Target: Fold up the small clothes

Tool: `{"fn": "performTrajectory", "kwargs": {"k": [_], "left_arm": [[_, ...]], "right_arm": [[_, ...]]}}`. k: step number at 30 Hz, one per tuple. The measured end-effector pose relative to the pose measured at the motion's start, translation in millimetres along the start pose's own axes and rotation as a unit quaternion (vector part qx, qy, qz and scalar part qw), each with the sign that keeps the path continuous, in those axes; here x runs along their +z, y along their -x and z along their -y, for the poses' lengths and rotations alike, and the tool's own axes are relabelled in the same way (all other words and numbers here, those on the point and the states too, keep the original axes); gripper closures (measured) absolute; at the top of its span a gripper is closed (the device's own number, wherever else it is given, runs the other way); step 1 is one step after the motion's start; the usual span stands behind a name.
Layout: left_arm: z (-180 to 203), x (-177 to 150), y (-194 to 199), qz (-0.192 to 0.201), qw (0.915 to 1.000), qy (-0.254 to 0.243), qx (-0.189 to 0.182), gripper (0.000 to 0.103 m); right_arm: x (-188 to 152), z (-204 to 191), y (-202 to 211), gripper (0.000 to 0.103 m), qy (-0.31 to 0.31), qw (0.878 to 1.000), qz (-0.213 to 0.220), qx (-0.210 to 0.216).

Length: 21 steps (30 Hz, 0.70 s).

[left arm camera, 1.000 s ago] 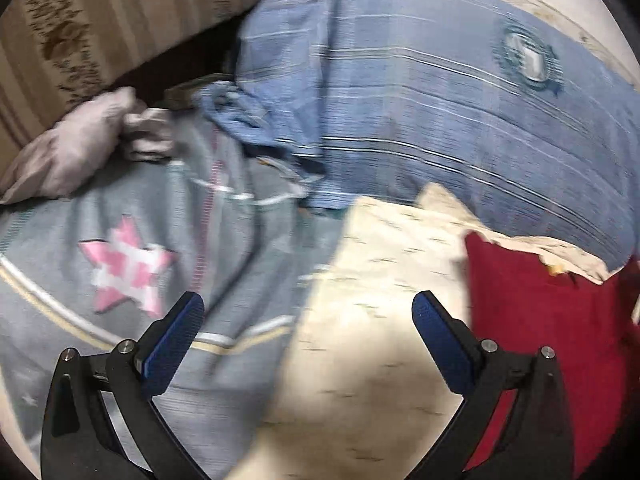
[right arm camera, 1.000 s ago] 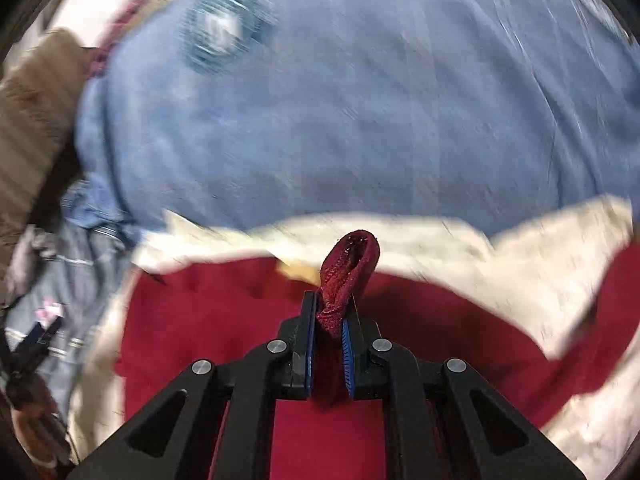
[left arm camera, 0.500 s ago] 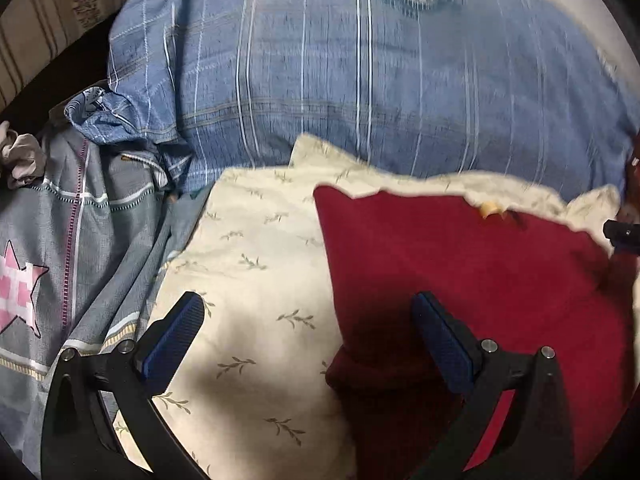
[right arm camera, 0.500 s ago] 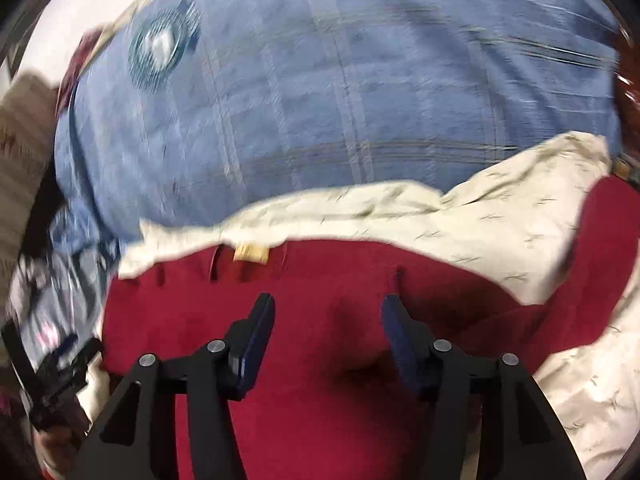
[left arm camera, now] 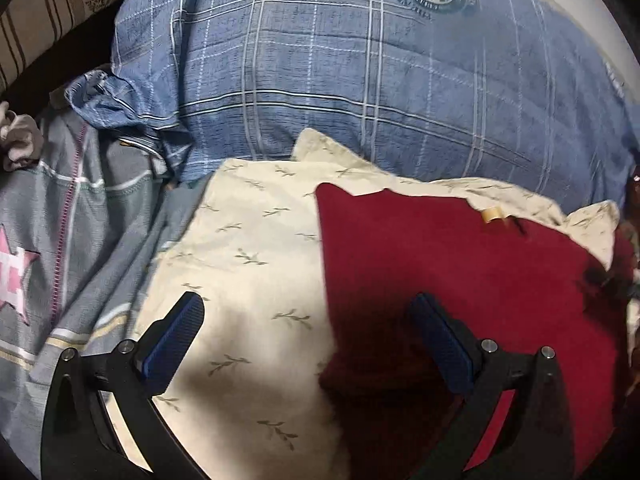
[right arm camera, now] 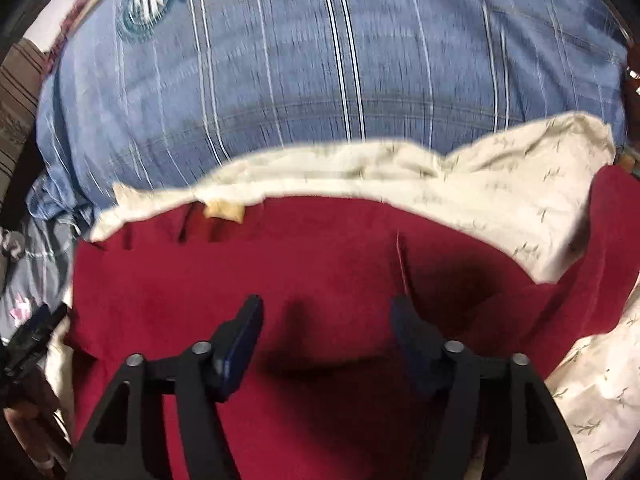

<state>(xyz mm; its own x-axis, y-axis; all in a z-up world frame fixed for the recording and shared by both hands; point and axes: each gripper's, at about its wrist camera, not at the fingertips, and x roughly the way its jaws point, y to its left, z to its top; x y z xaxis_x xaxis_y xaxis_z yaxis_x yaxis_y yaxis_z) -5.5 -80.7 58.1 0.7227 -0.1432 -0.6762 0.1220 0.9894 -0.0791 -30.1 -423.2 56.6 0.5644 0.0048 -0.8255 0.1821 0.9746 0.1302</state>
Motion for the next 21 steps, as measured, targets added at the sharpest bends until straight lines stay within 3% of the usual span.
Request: {"fn": "performTrajectory", "kwargs": {"k": [3,6,12,16,21], "left_arm": [[4.1,-2.3,-9.0,-0.024,0.9997,-0.005,-0.008,0.0],[7.3,-5.4,-14.3,-0.033,0.9994,-0.012,-0.002,0.0],[5.3,-2.2,-6.4,-0.014,0.9999,-0.002,-0.008,0.0],[4.1,-0.1,-0.9,-0.006,0.9997,0.007,-0.022,0.0],[8.2,-1.8,-5.3,-0.015,0.9997,-0.007,-0.016,0.0]], "right_arm": [[0.3,-2.4,7.1,0.034,0.017,1.0,0.01,0.0],[4.9,11.6,28.6,0.034,-0.004,0.999,0.032,0.015],[10.1,41.7,46.5,0.029,-0.052,0.997,0.043,0.019],[1.6,29.5,38.2,0.029,-0.051,0.997,0.044,0.045],[0.9,5.2,28.4,0.029,-0.015,0.999,0.043,0.029]]}}
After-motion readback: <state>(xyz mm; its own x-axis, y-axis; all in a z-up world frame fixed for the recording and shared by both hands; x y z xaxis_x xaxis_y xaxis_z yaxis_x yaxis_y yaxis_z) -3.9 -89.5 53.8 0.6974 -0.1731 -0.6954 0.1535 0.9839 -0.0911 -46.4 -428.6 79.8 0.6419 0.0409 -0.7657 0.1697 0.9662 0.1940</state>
